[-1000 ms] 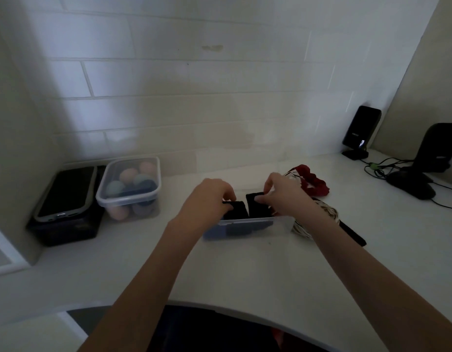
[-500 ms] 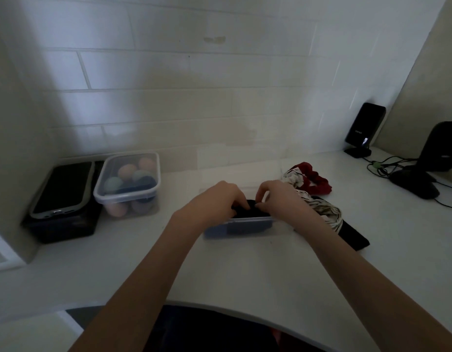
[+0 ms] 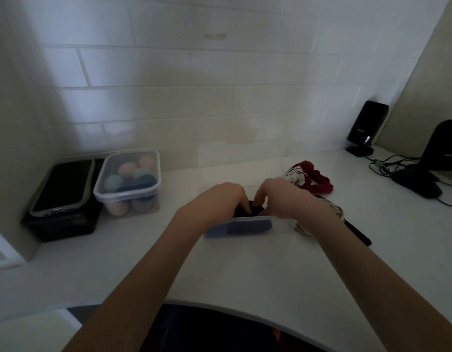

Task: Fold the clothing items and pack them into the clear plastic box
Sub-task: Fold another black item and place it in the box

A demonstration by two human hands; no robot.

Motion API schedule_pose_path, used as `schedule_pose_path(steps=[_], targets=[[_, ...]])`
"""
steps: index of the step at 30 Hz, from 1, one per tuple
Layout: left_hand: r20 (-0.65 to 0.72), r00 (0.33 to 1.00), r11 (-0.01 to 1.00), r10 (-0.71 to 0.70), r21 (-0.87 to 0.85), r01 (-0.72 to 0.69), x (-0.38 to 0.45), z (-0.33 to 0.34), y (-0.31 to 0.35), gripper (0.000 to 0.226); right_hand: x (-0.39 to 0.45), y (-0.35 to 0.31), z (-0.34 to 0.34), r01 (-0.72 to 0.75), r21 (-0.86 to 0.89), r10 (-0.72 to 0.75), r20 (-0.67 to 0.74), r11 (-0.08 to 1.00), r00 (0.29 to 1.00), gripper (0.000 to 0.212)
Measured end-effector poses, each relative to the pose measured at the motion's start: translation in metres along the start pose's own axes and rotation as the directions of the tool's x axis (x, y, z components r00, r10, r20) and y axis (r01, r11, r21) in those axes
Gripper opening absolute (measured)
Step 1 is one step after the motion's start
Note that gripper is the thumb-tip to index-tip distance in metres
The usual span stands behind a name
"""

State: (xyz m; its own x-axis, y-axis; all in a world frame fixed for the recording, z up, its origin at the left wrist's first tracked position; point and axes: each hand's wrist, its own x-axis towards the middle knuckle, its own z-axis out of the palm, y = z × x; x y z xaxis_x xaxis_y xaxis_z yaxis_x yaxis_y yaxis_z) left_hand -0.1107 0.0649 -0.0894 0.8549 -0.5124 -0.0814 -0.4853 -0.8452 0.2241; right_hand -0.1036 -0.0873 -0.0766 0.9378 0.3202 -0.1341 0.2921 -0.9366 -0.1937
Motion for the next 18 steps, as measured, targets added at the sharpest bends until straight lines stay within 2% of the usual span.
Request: schedule_pose_path(steps=[3,5,12,18], targets=[[0.016,1.000,1.000,0.008,0.021,-0.009,0.002,0.001,-0.002,0.041,0.005,-0.001,0.005,0.062,-0.093,-0.067,-0.049,0.994,0.997,0.024],[0.007,1.000,0.999,0.021,0.045,-0.021,0.001,0.001,-0.004,0.041,0.004,-0.001,0.005,0.088,-0.135,-0.092,-0.024,0.987,0.995,0.024],[0.001,0.999,0.997,0.043,0.067,-0.043,0.000,0.000,-0.005,0.042,0.000,0.003,0.002,0.097,0.031,-0.096,-0.021,0.995,0.995,0.026],[0.025,0.999,0.998,0.043,0.036,-0.044,0.003,0.003,-0.009,0.042,0.006,-0.007,0.003,0.113,-0.080,-0.113,-0.005,0.990,0.994,0.022]])
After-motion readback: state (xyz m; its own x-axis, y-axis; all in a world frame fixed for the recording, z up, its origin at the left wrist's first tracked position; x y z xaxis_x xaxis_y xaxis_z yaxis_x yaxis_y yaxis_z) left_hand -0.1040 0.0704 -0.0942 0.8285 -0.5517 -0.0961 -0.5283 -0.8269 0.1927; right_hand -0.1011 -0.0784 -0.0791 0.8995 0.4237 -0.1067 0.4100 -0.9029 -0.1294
